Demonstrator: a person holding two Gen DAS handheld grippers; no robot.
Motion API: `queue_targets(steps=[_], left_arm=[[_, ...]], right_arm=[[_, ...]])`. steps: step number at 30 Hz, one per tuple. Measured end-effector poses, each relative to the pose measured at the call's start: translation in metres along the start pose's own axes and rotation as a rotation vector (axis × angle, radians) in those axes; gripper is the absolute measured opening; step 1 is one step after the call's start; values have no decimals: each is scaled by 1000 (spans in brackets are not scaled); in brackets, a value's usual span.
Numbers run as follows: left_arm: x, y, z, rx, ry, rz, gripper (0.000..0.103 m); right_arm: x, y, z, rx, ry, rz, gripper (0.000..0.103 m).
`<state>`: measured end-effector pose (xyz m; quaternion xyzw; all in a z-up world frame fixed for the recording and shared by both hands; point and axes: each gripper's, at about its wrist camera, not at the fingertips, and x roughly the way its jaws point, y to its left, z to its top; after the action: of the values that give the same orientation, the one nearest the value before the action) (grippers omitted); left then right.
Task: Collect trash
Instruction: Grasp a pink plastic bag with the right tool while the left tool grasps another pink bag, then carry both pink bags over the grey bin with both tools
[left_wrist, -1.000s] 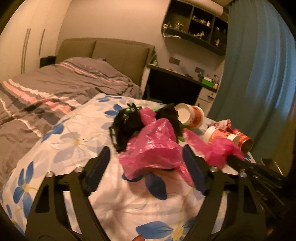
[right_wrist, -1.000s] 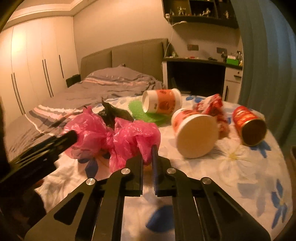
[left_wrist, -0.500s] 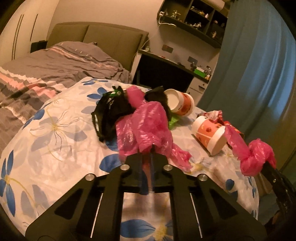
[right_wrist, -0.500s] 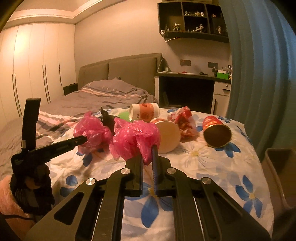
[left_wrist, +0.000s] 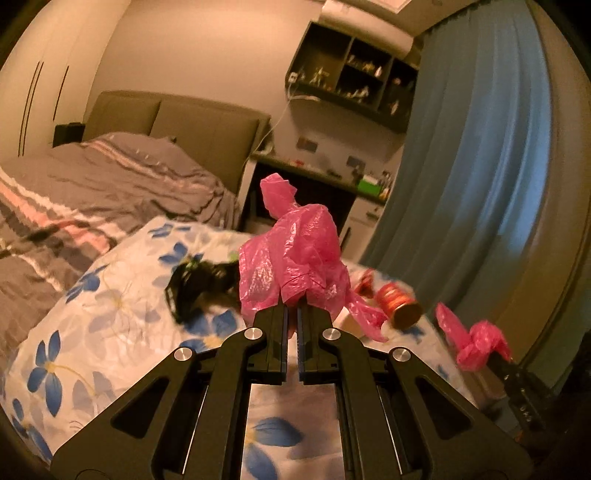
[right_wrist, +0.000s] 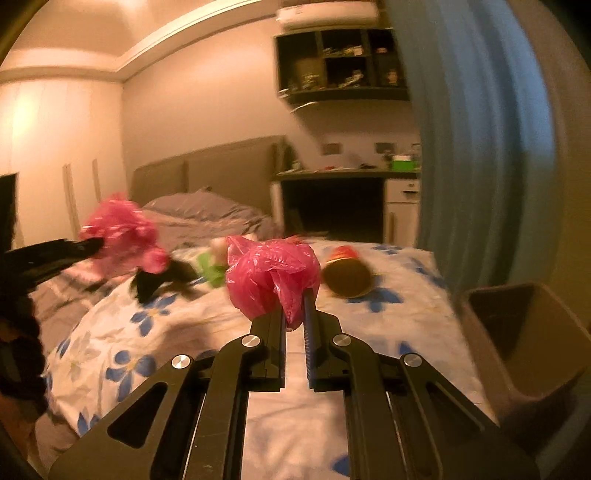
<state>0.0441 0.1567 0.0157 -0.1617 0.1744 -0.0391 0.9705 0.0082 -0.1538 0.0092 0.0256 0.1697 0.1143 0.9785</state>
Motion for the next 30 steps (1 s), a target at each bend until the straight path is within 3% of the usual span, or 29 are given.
queue_targets(steps=[6,17,23,30], left_arm=[[-4,-38,1,79,-23,-14,3],[36,-140,-25,176,36,-174,3],[60,-195,-40,237,56,-255,3],[84,-258,-57,296,81,-355,3]], right_arm=[[-36,-59,5,76,-76,-131,9],[-90,-151,22,159,-198,-359,9],[-97,-178,22,192,-216,-425,9],[-91,-195,17,199,-198,-444,9]])
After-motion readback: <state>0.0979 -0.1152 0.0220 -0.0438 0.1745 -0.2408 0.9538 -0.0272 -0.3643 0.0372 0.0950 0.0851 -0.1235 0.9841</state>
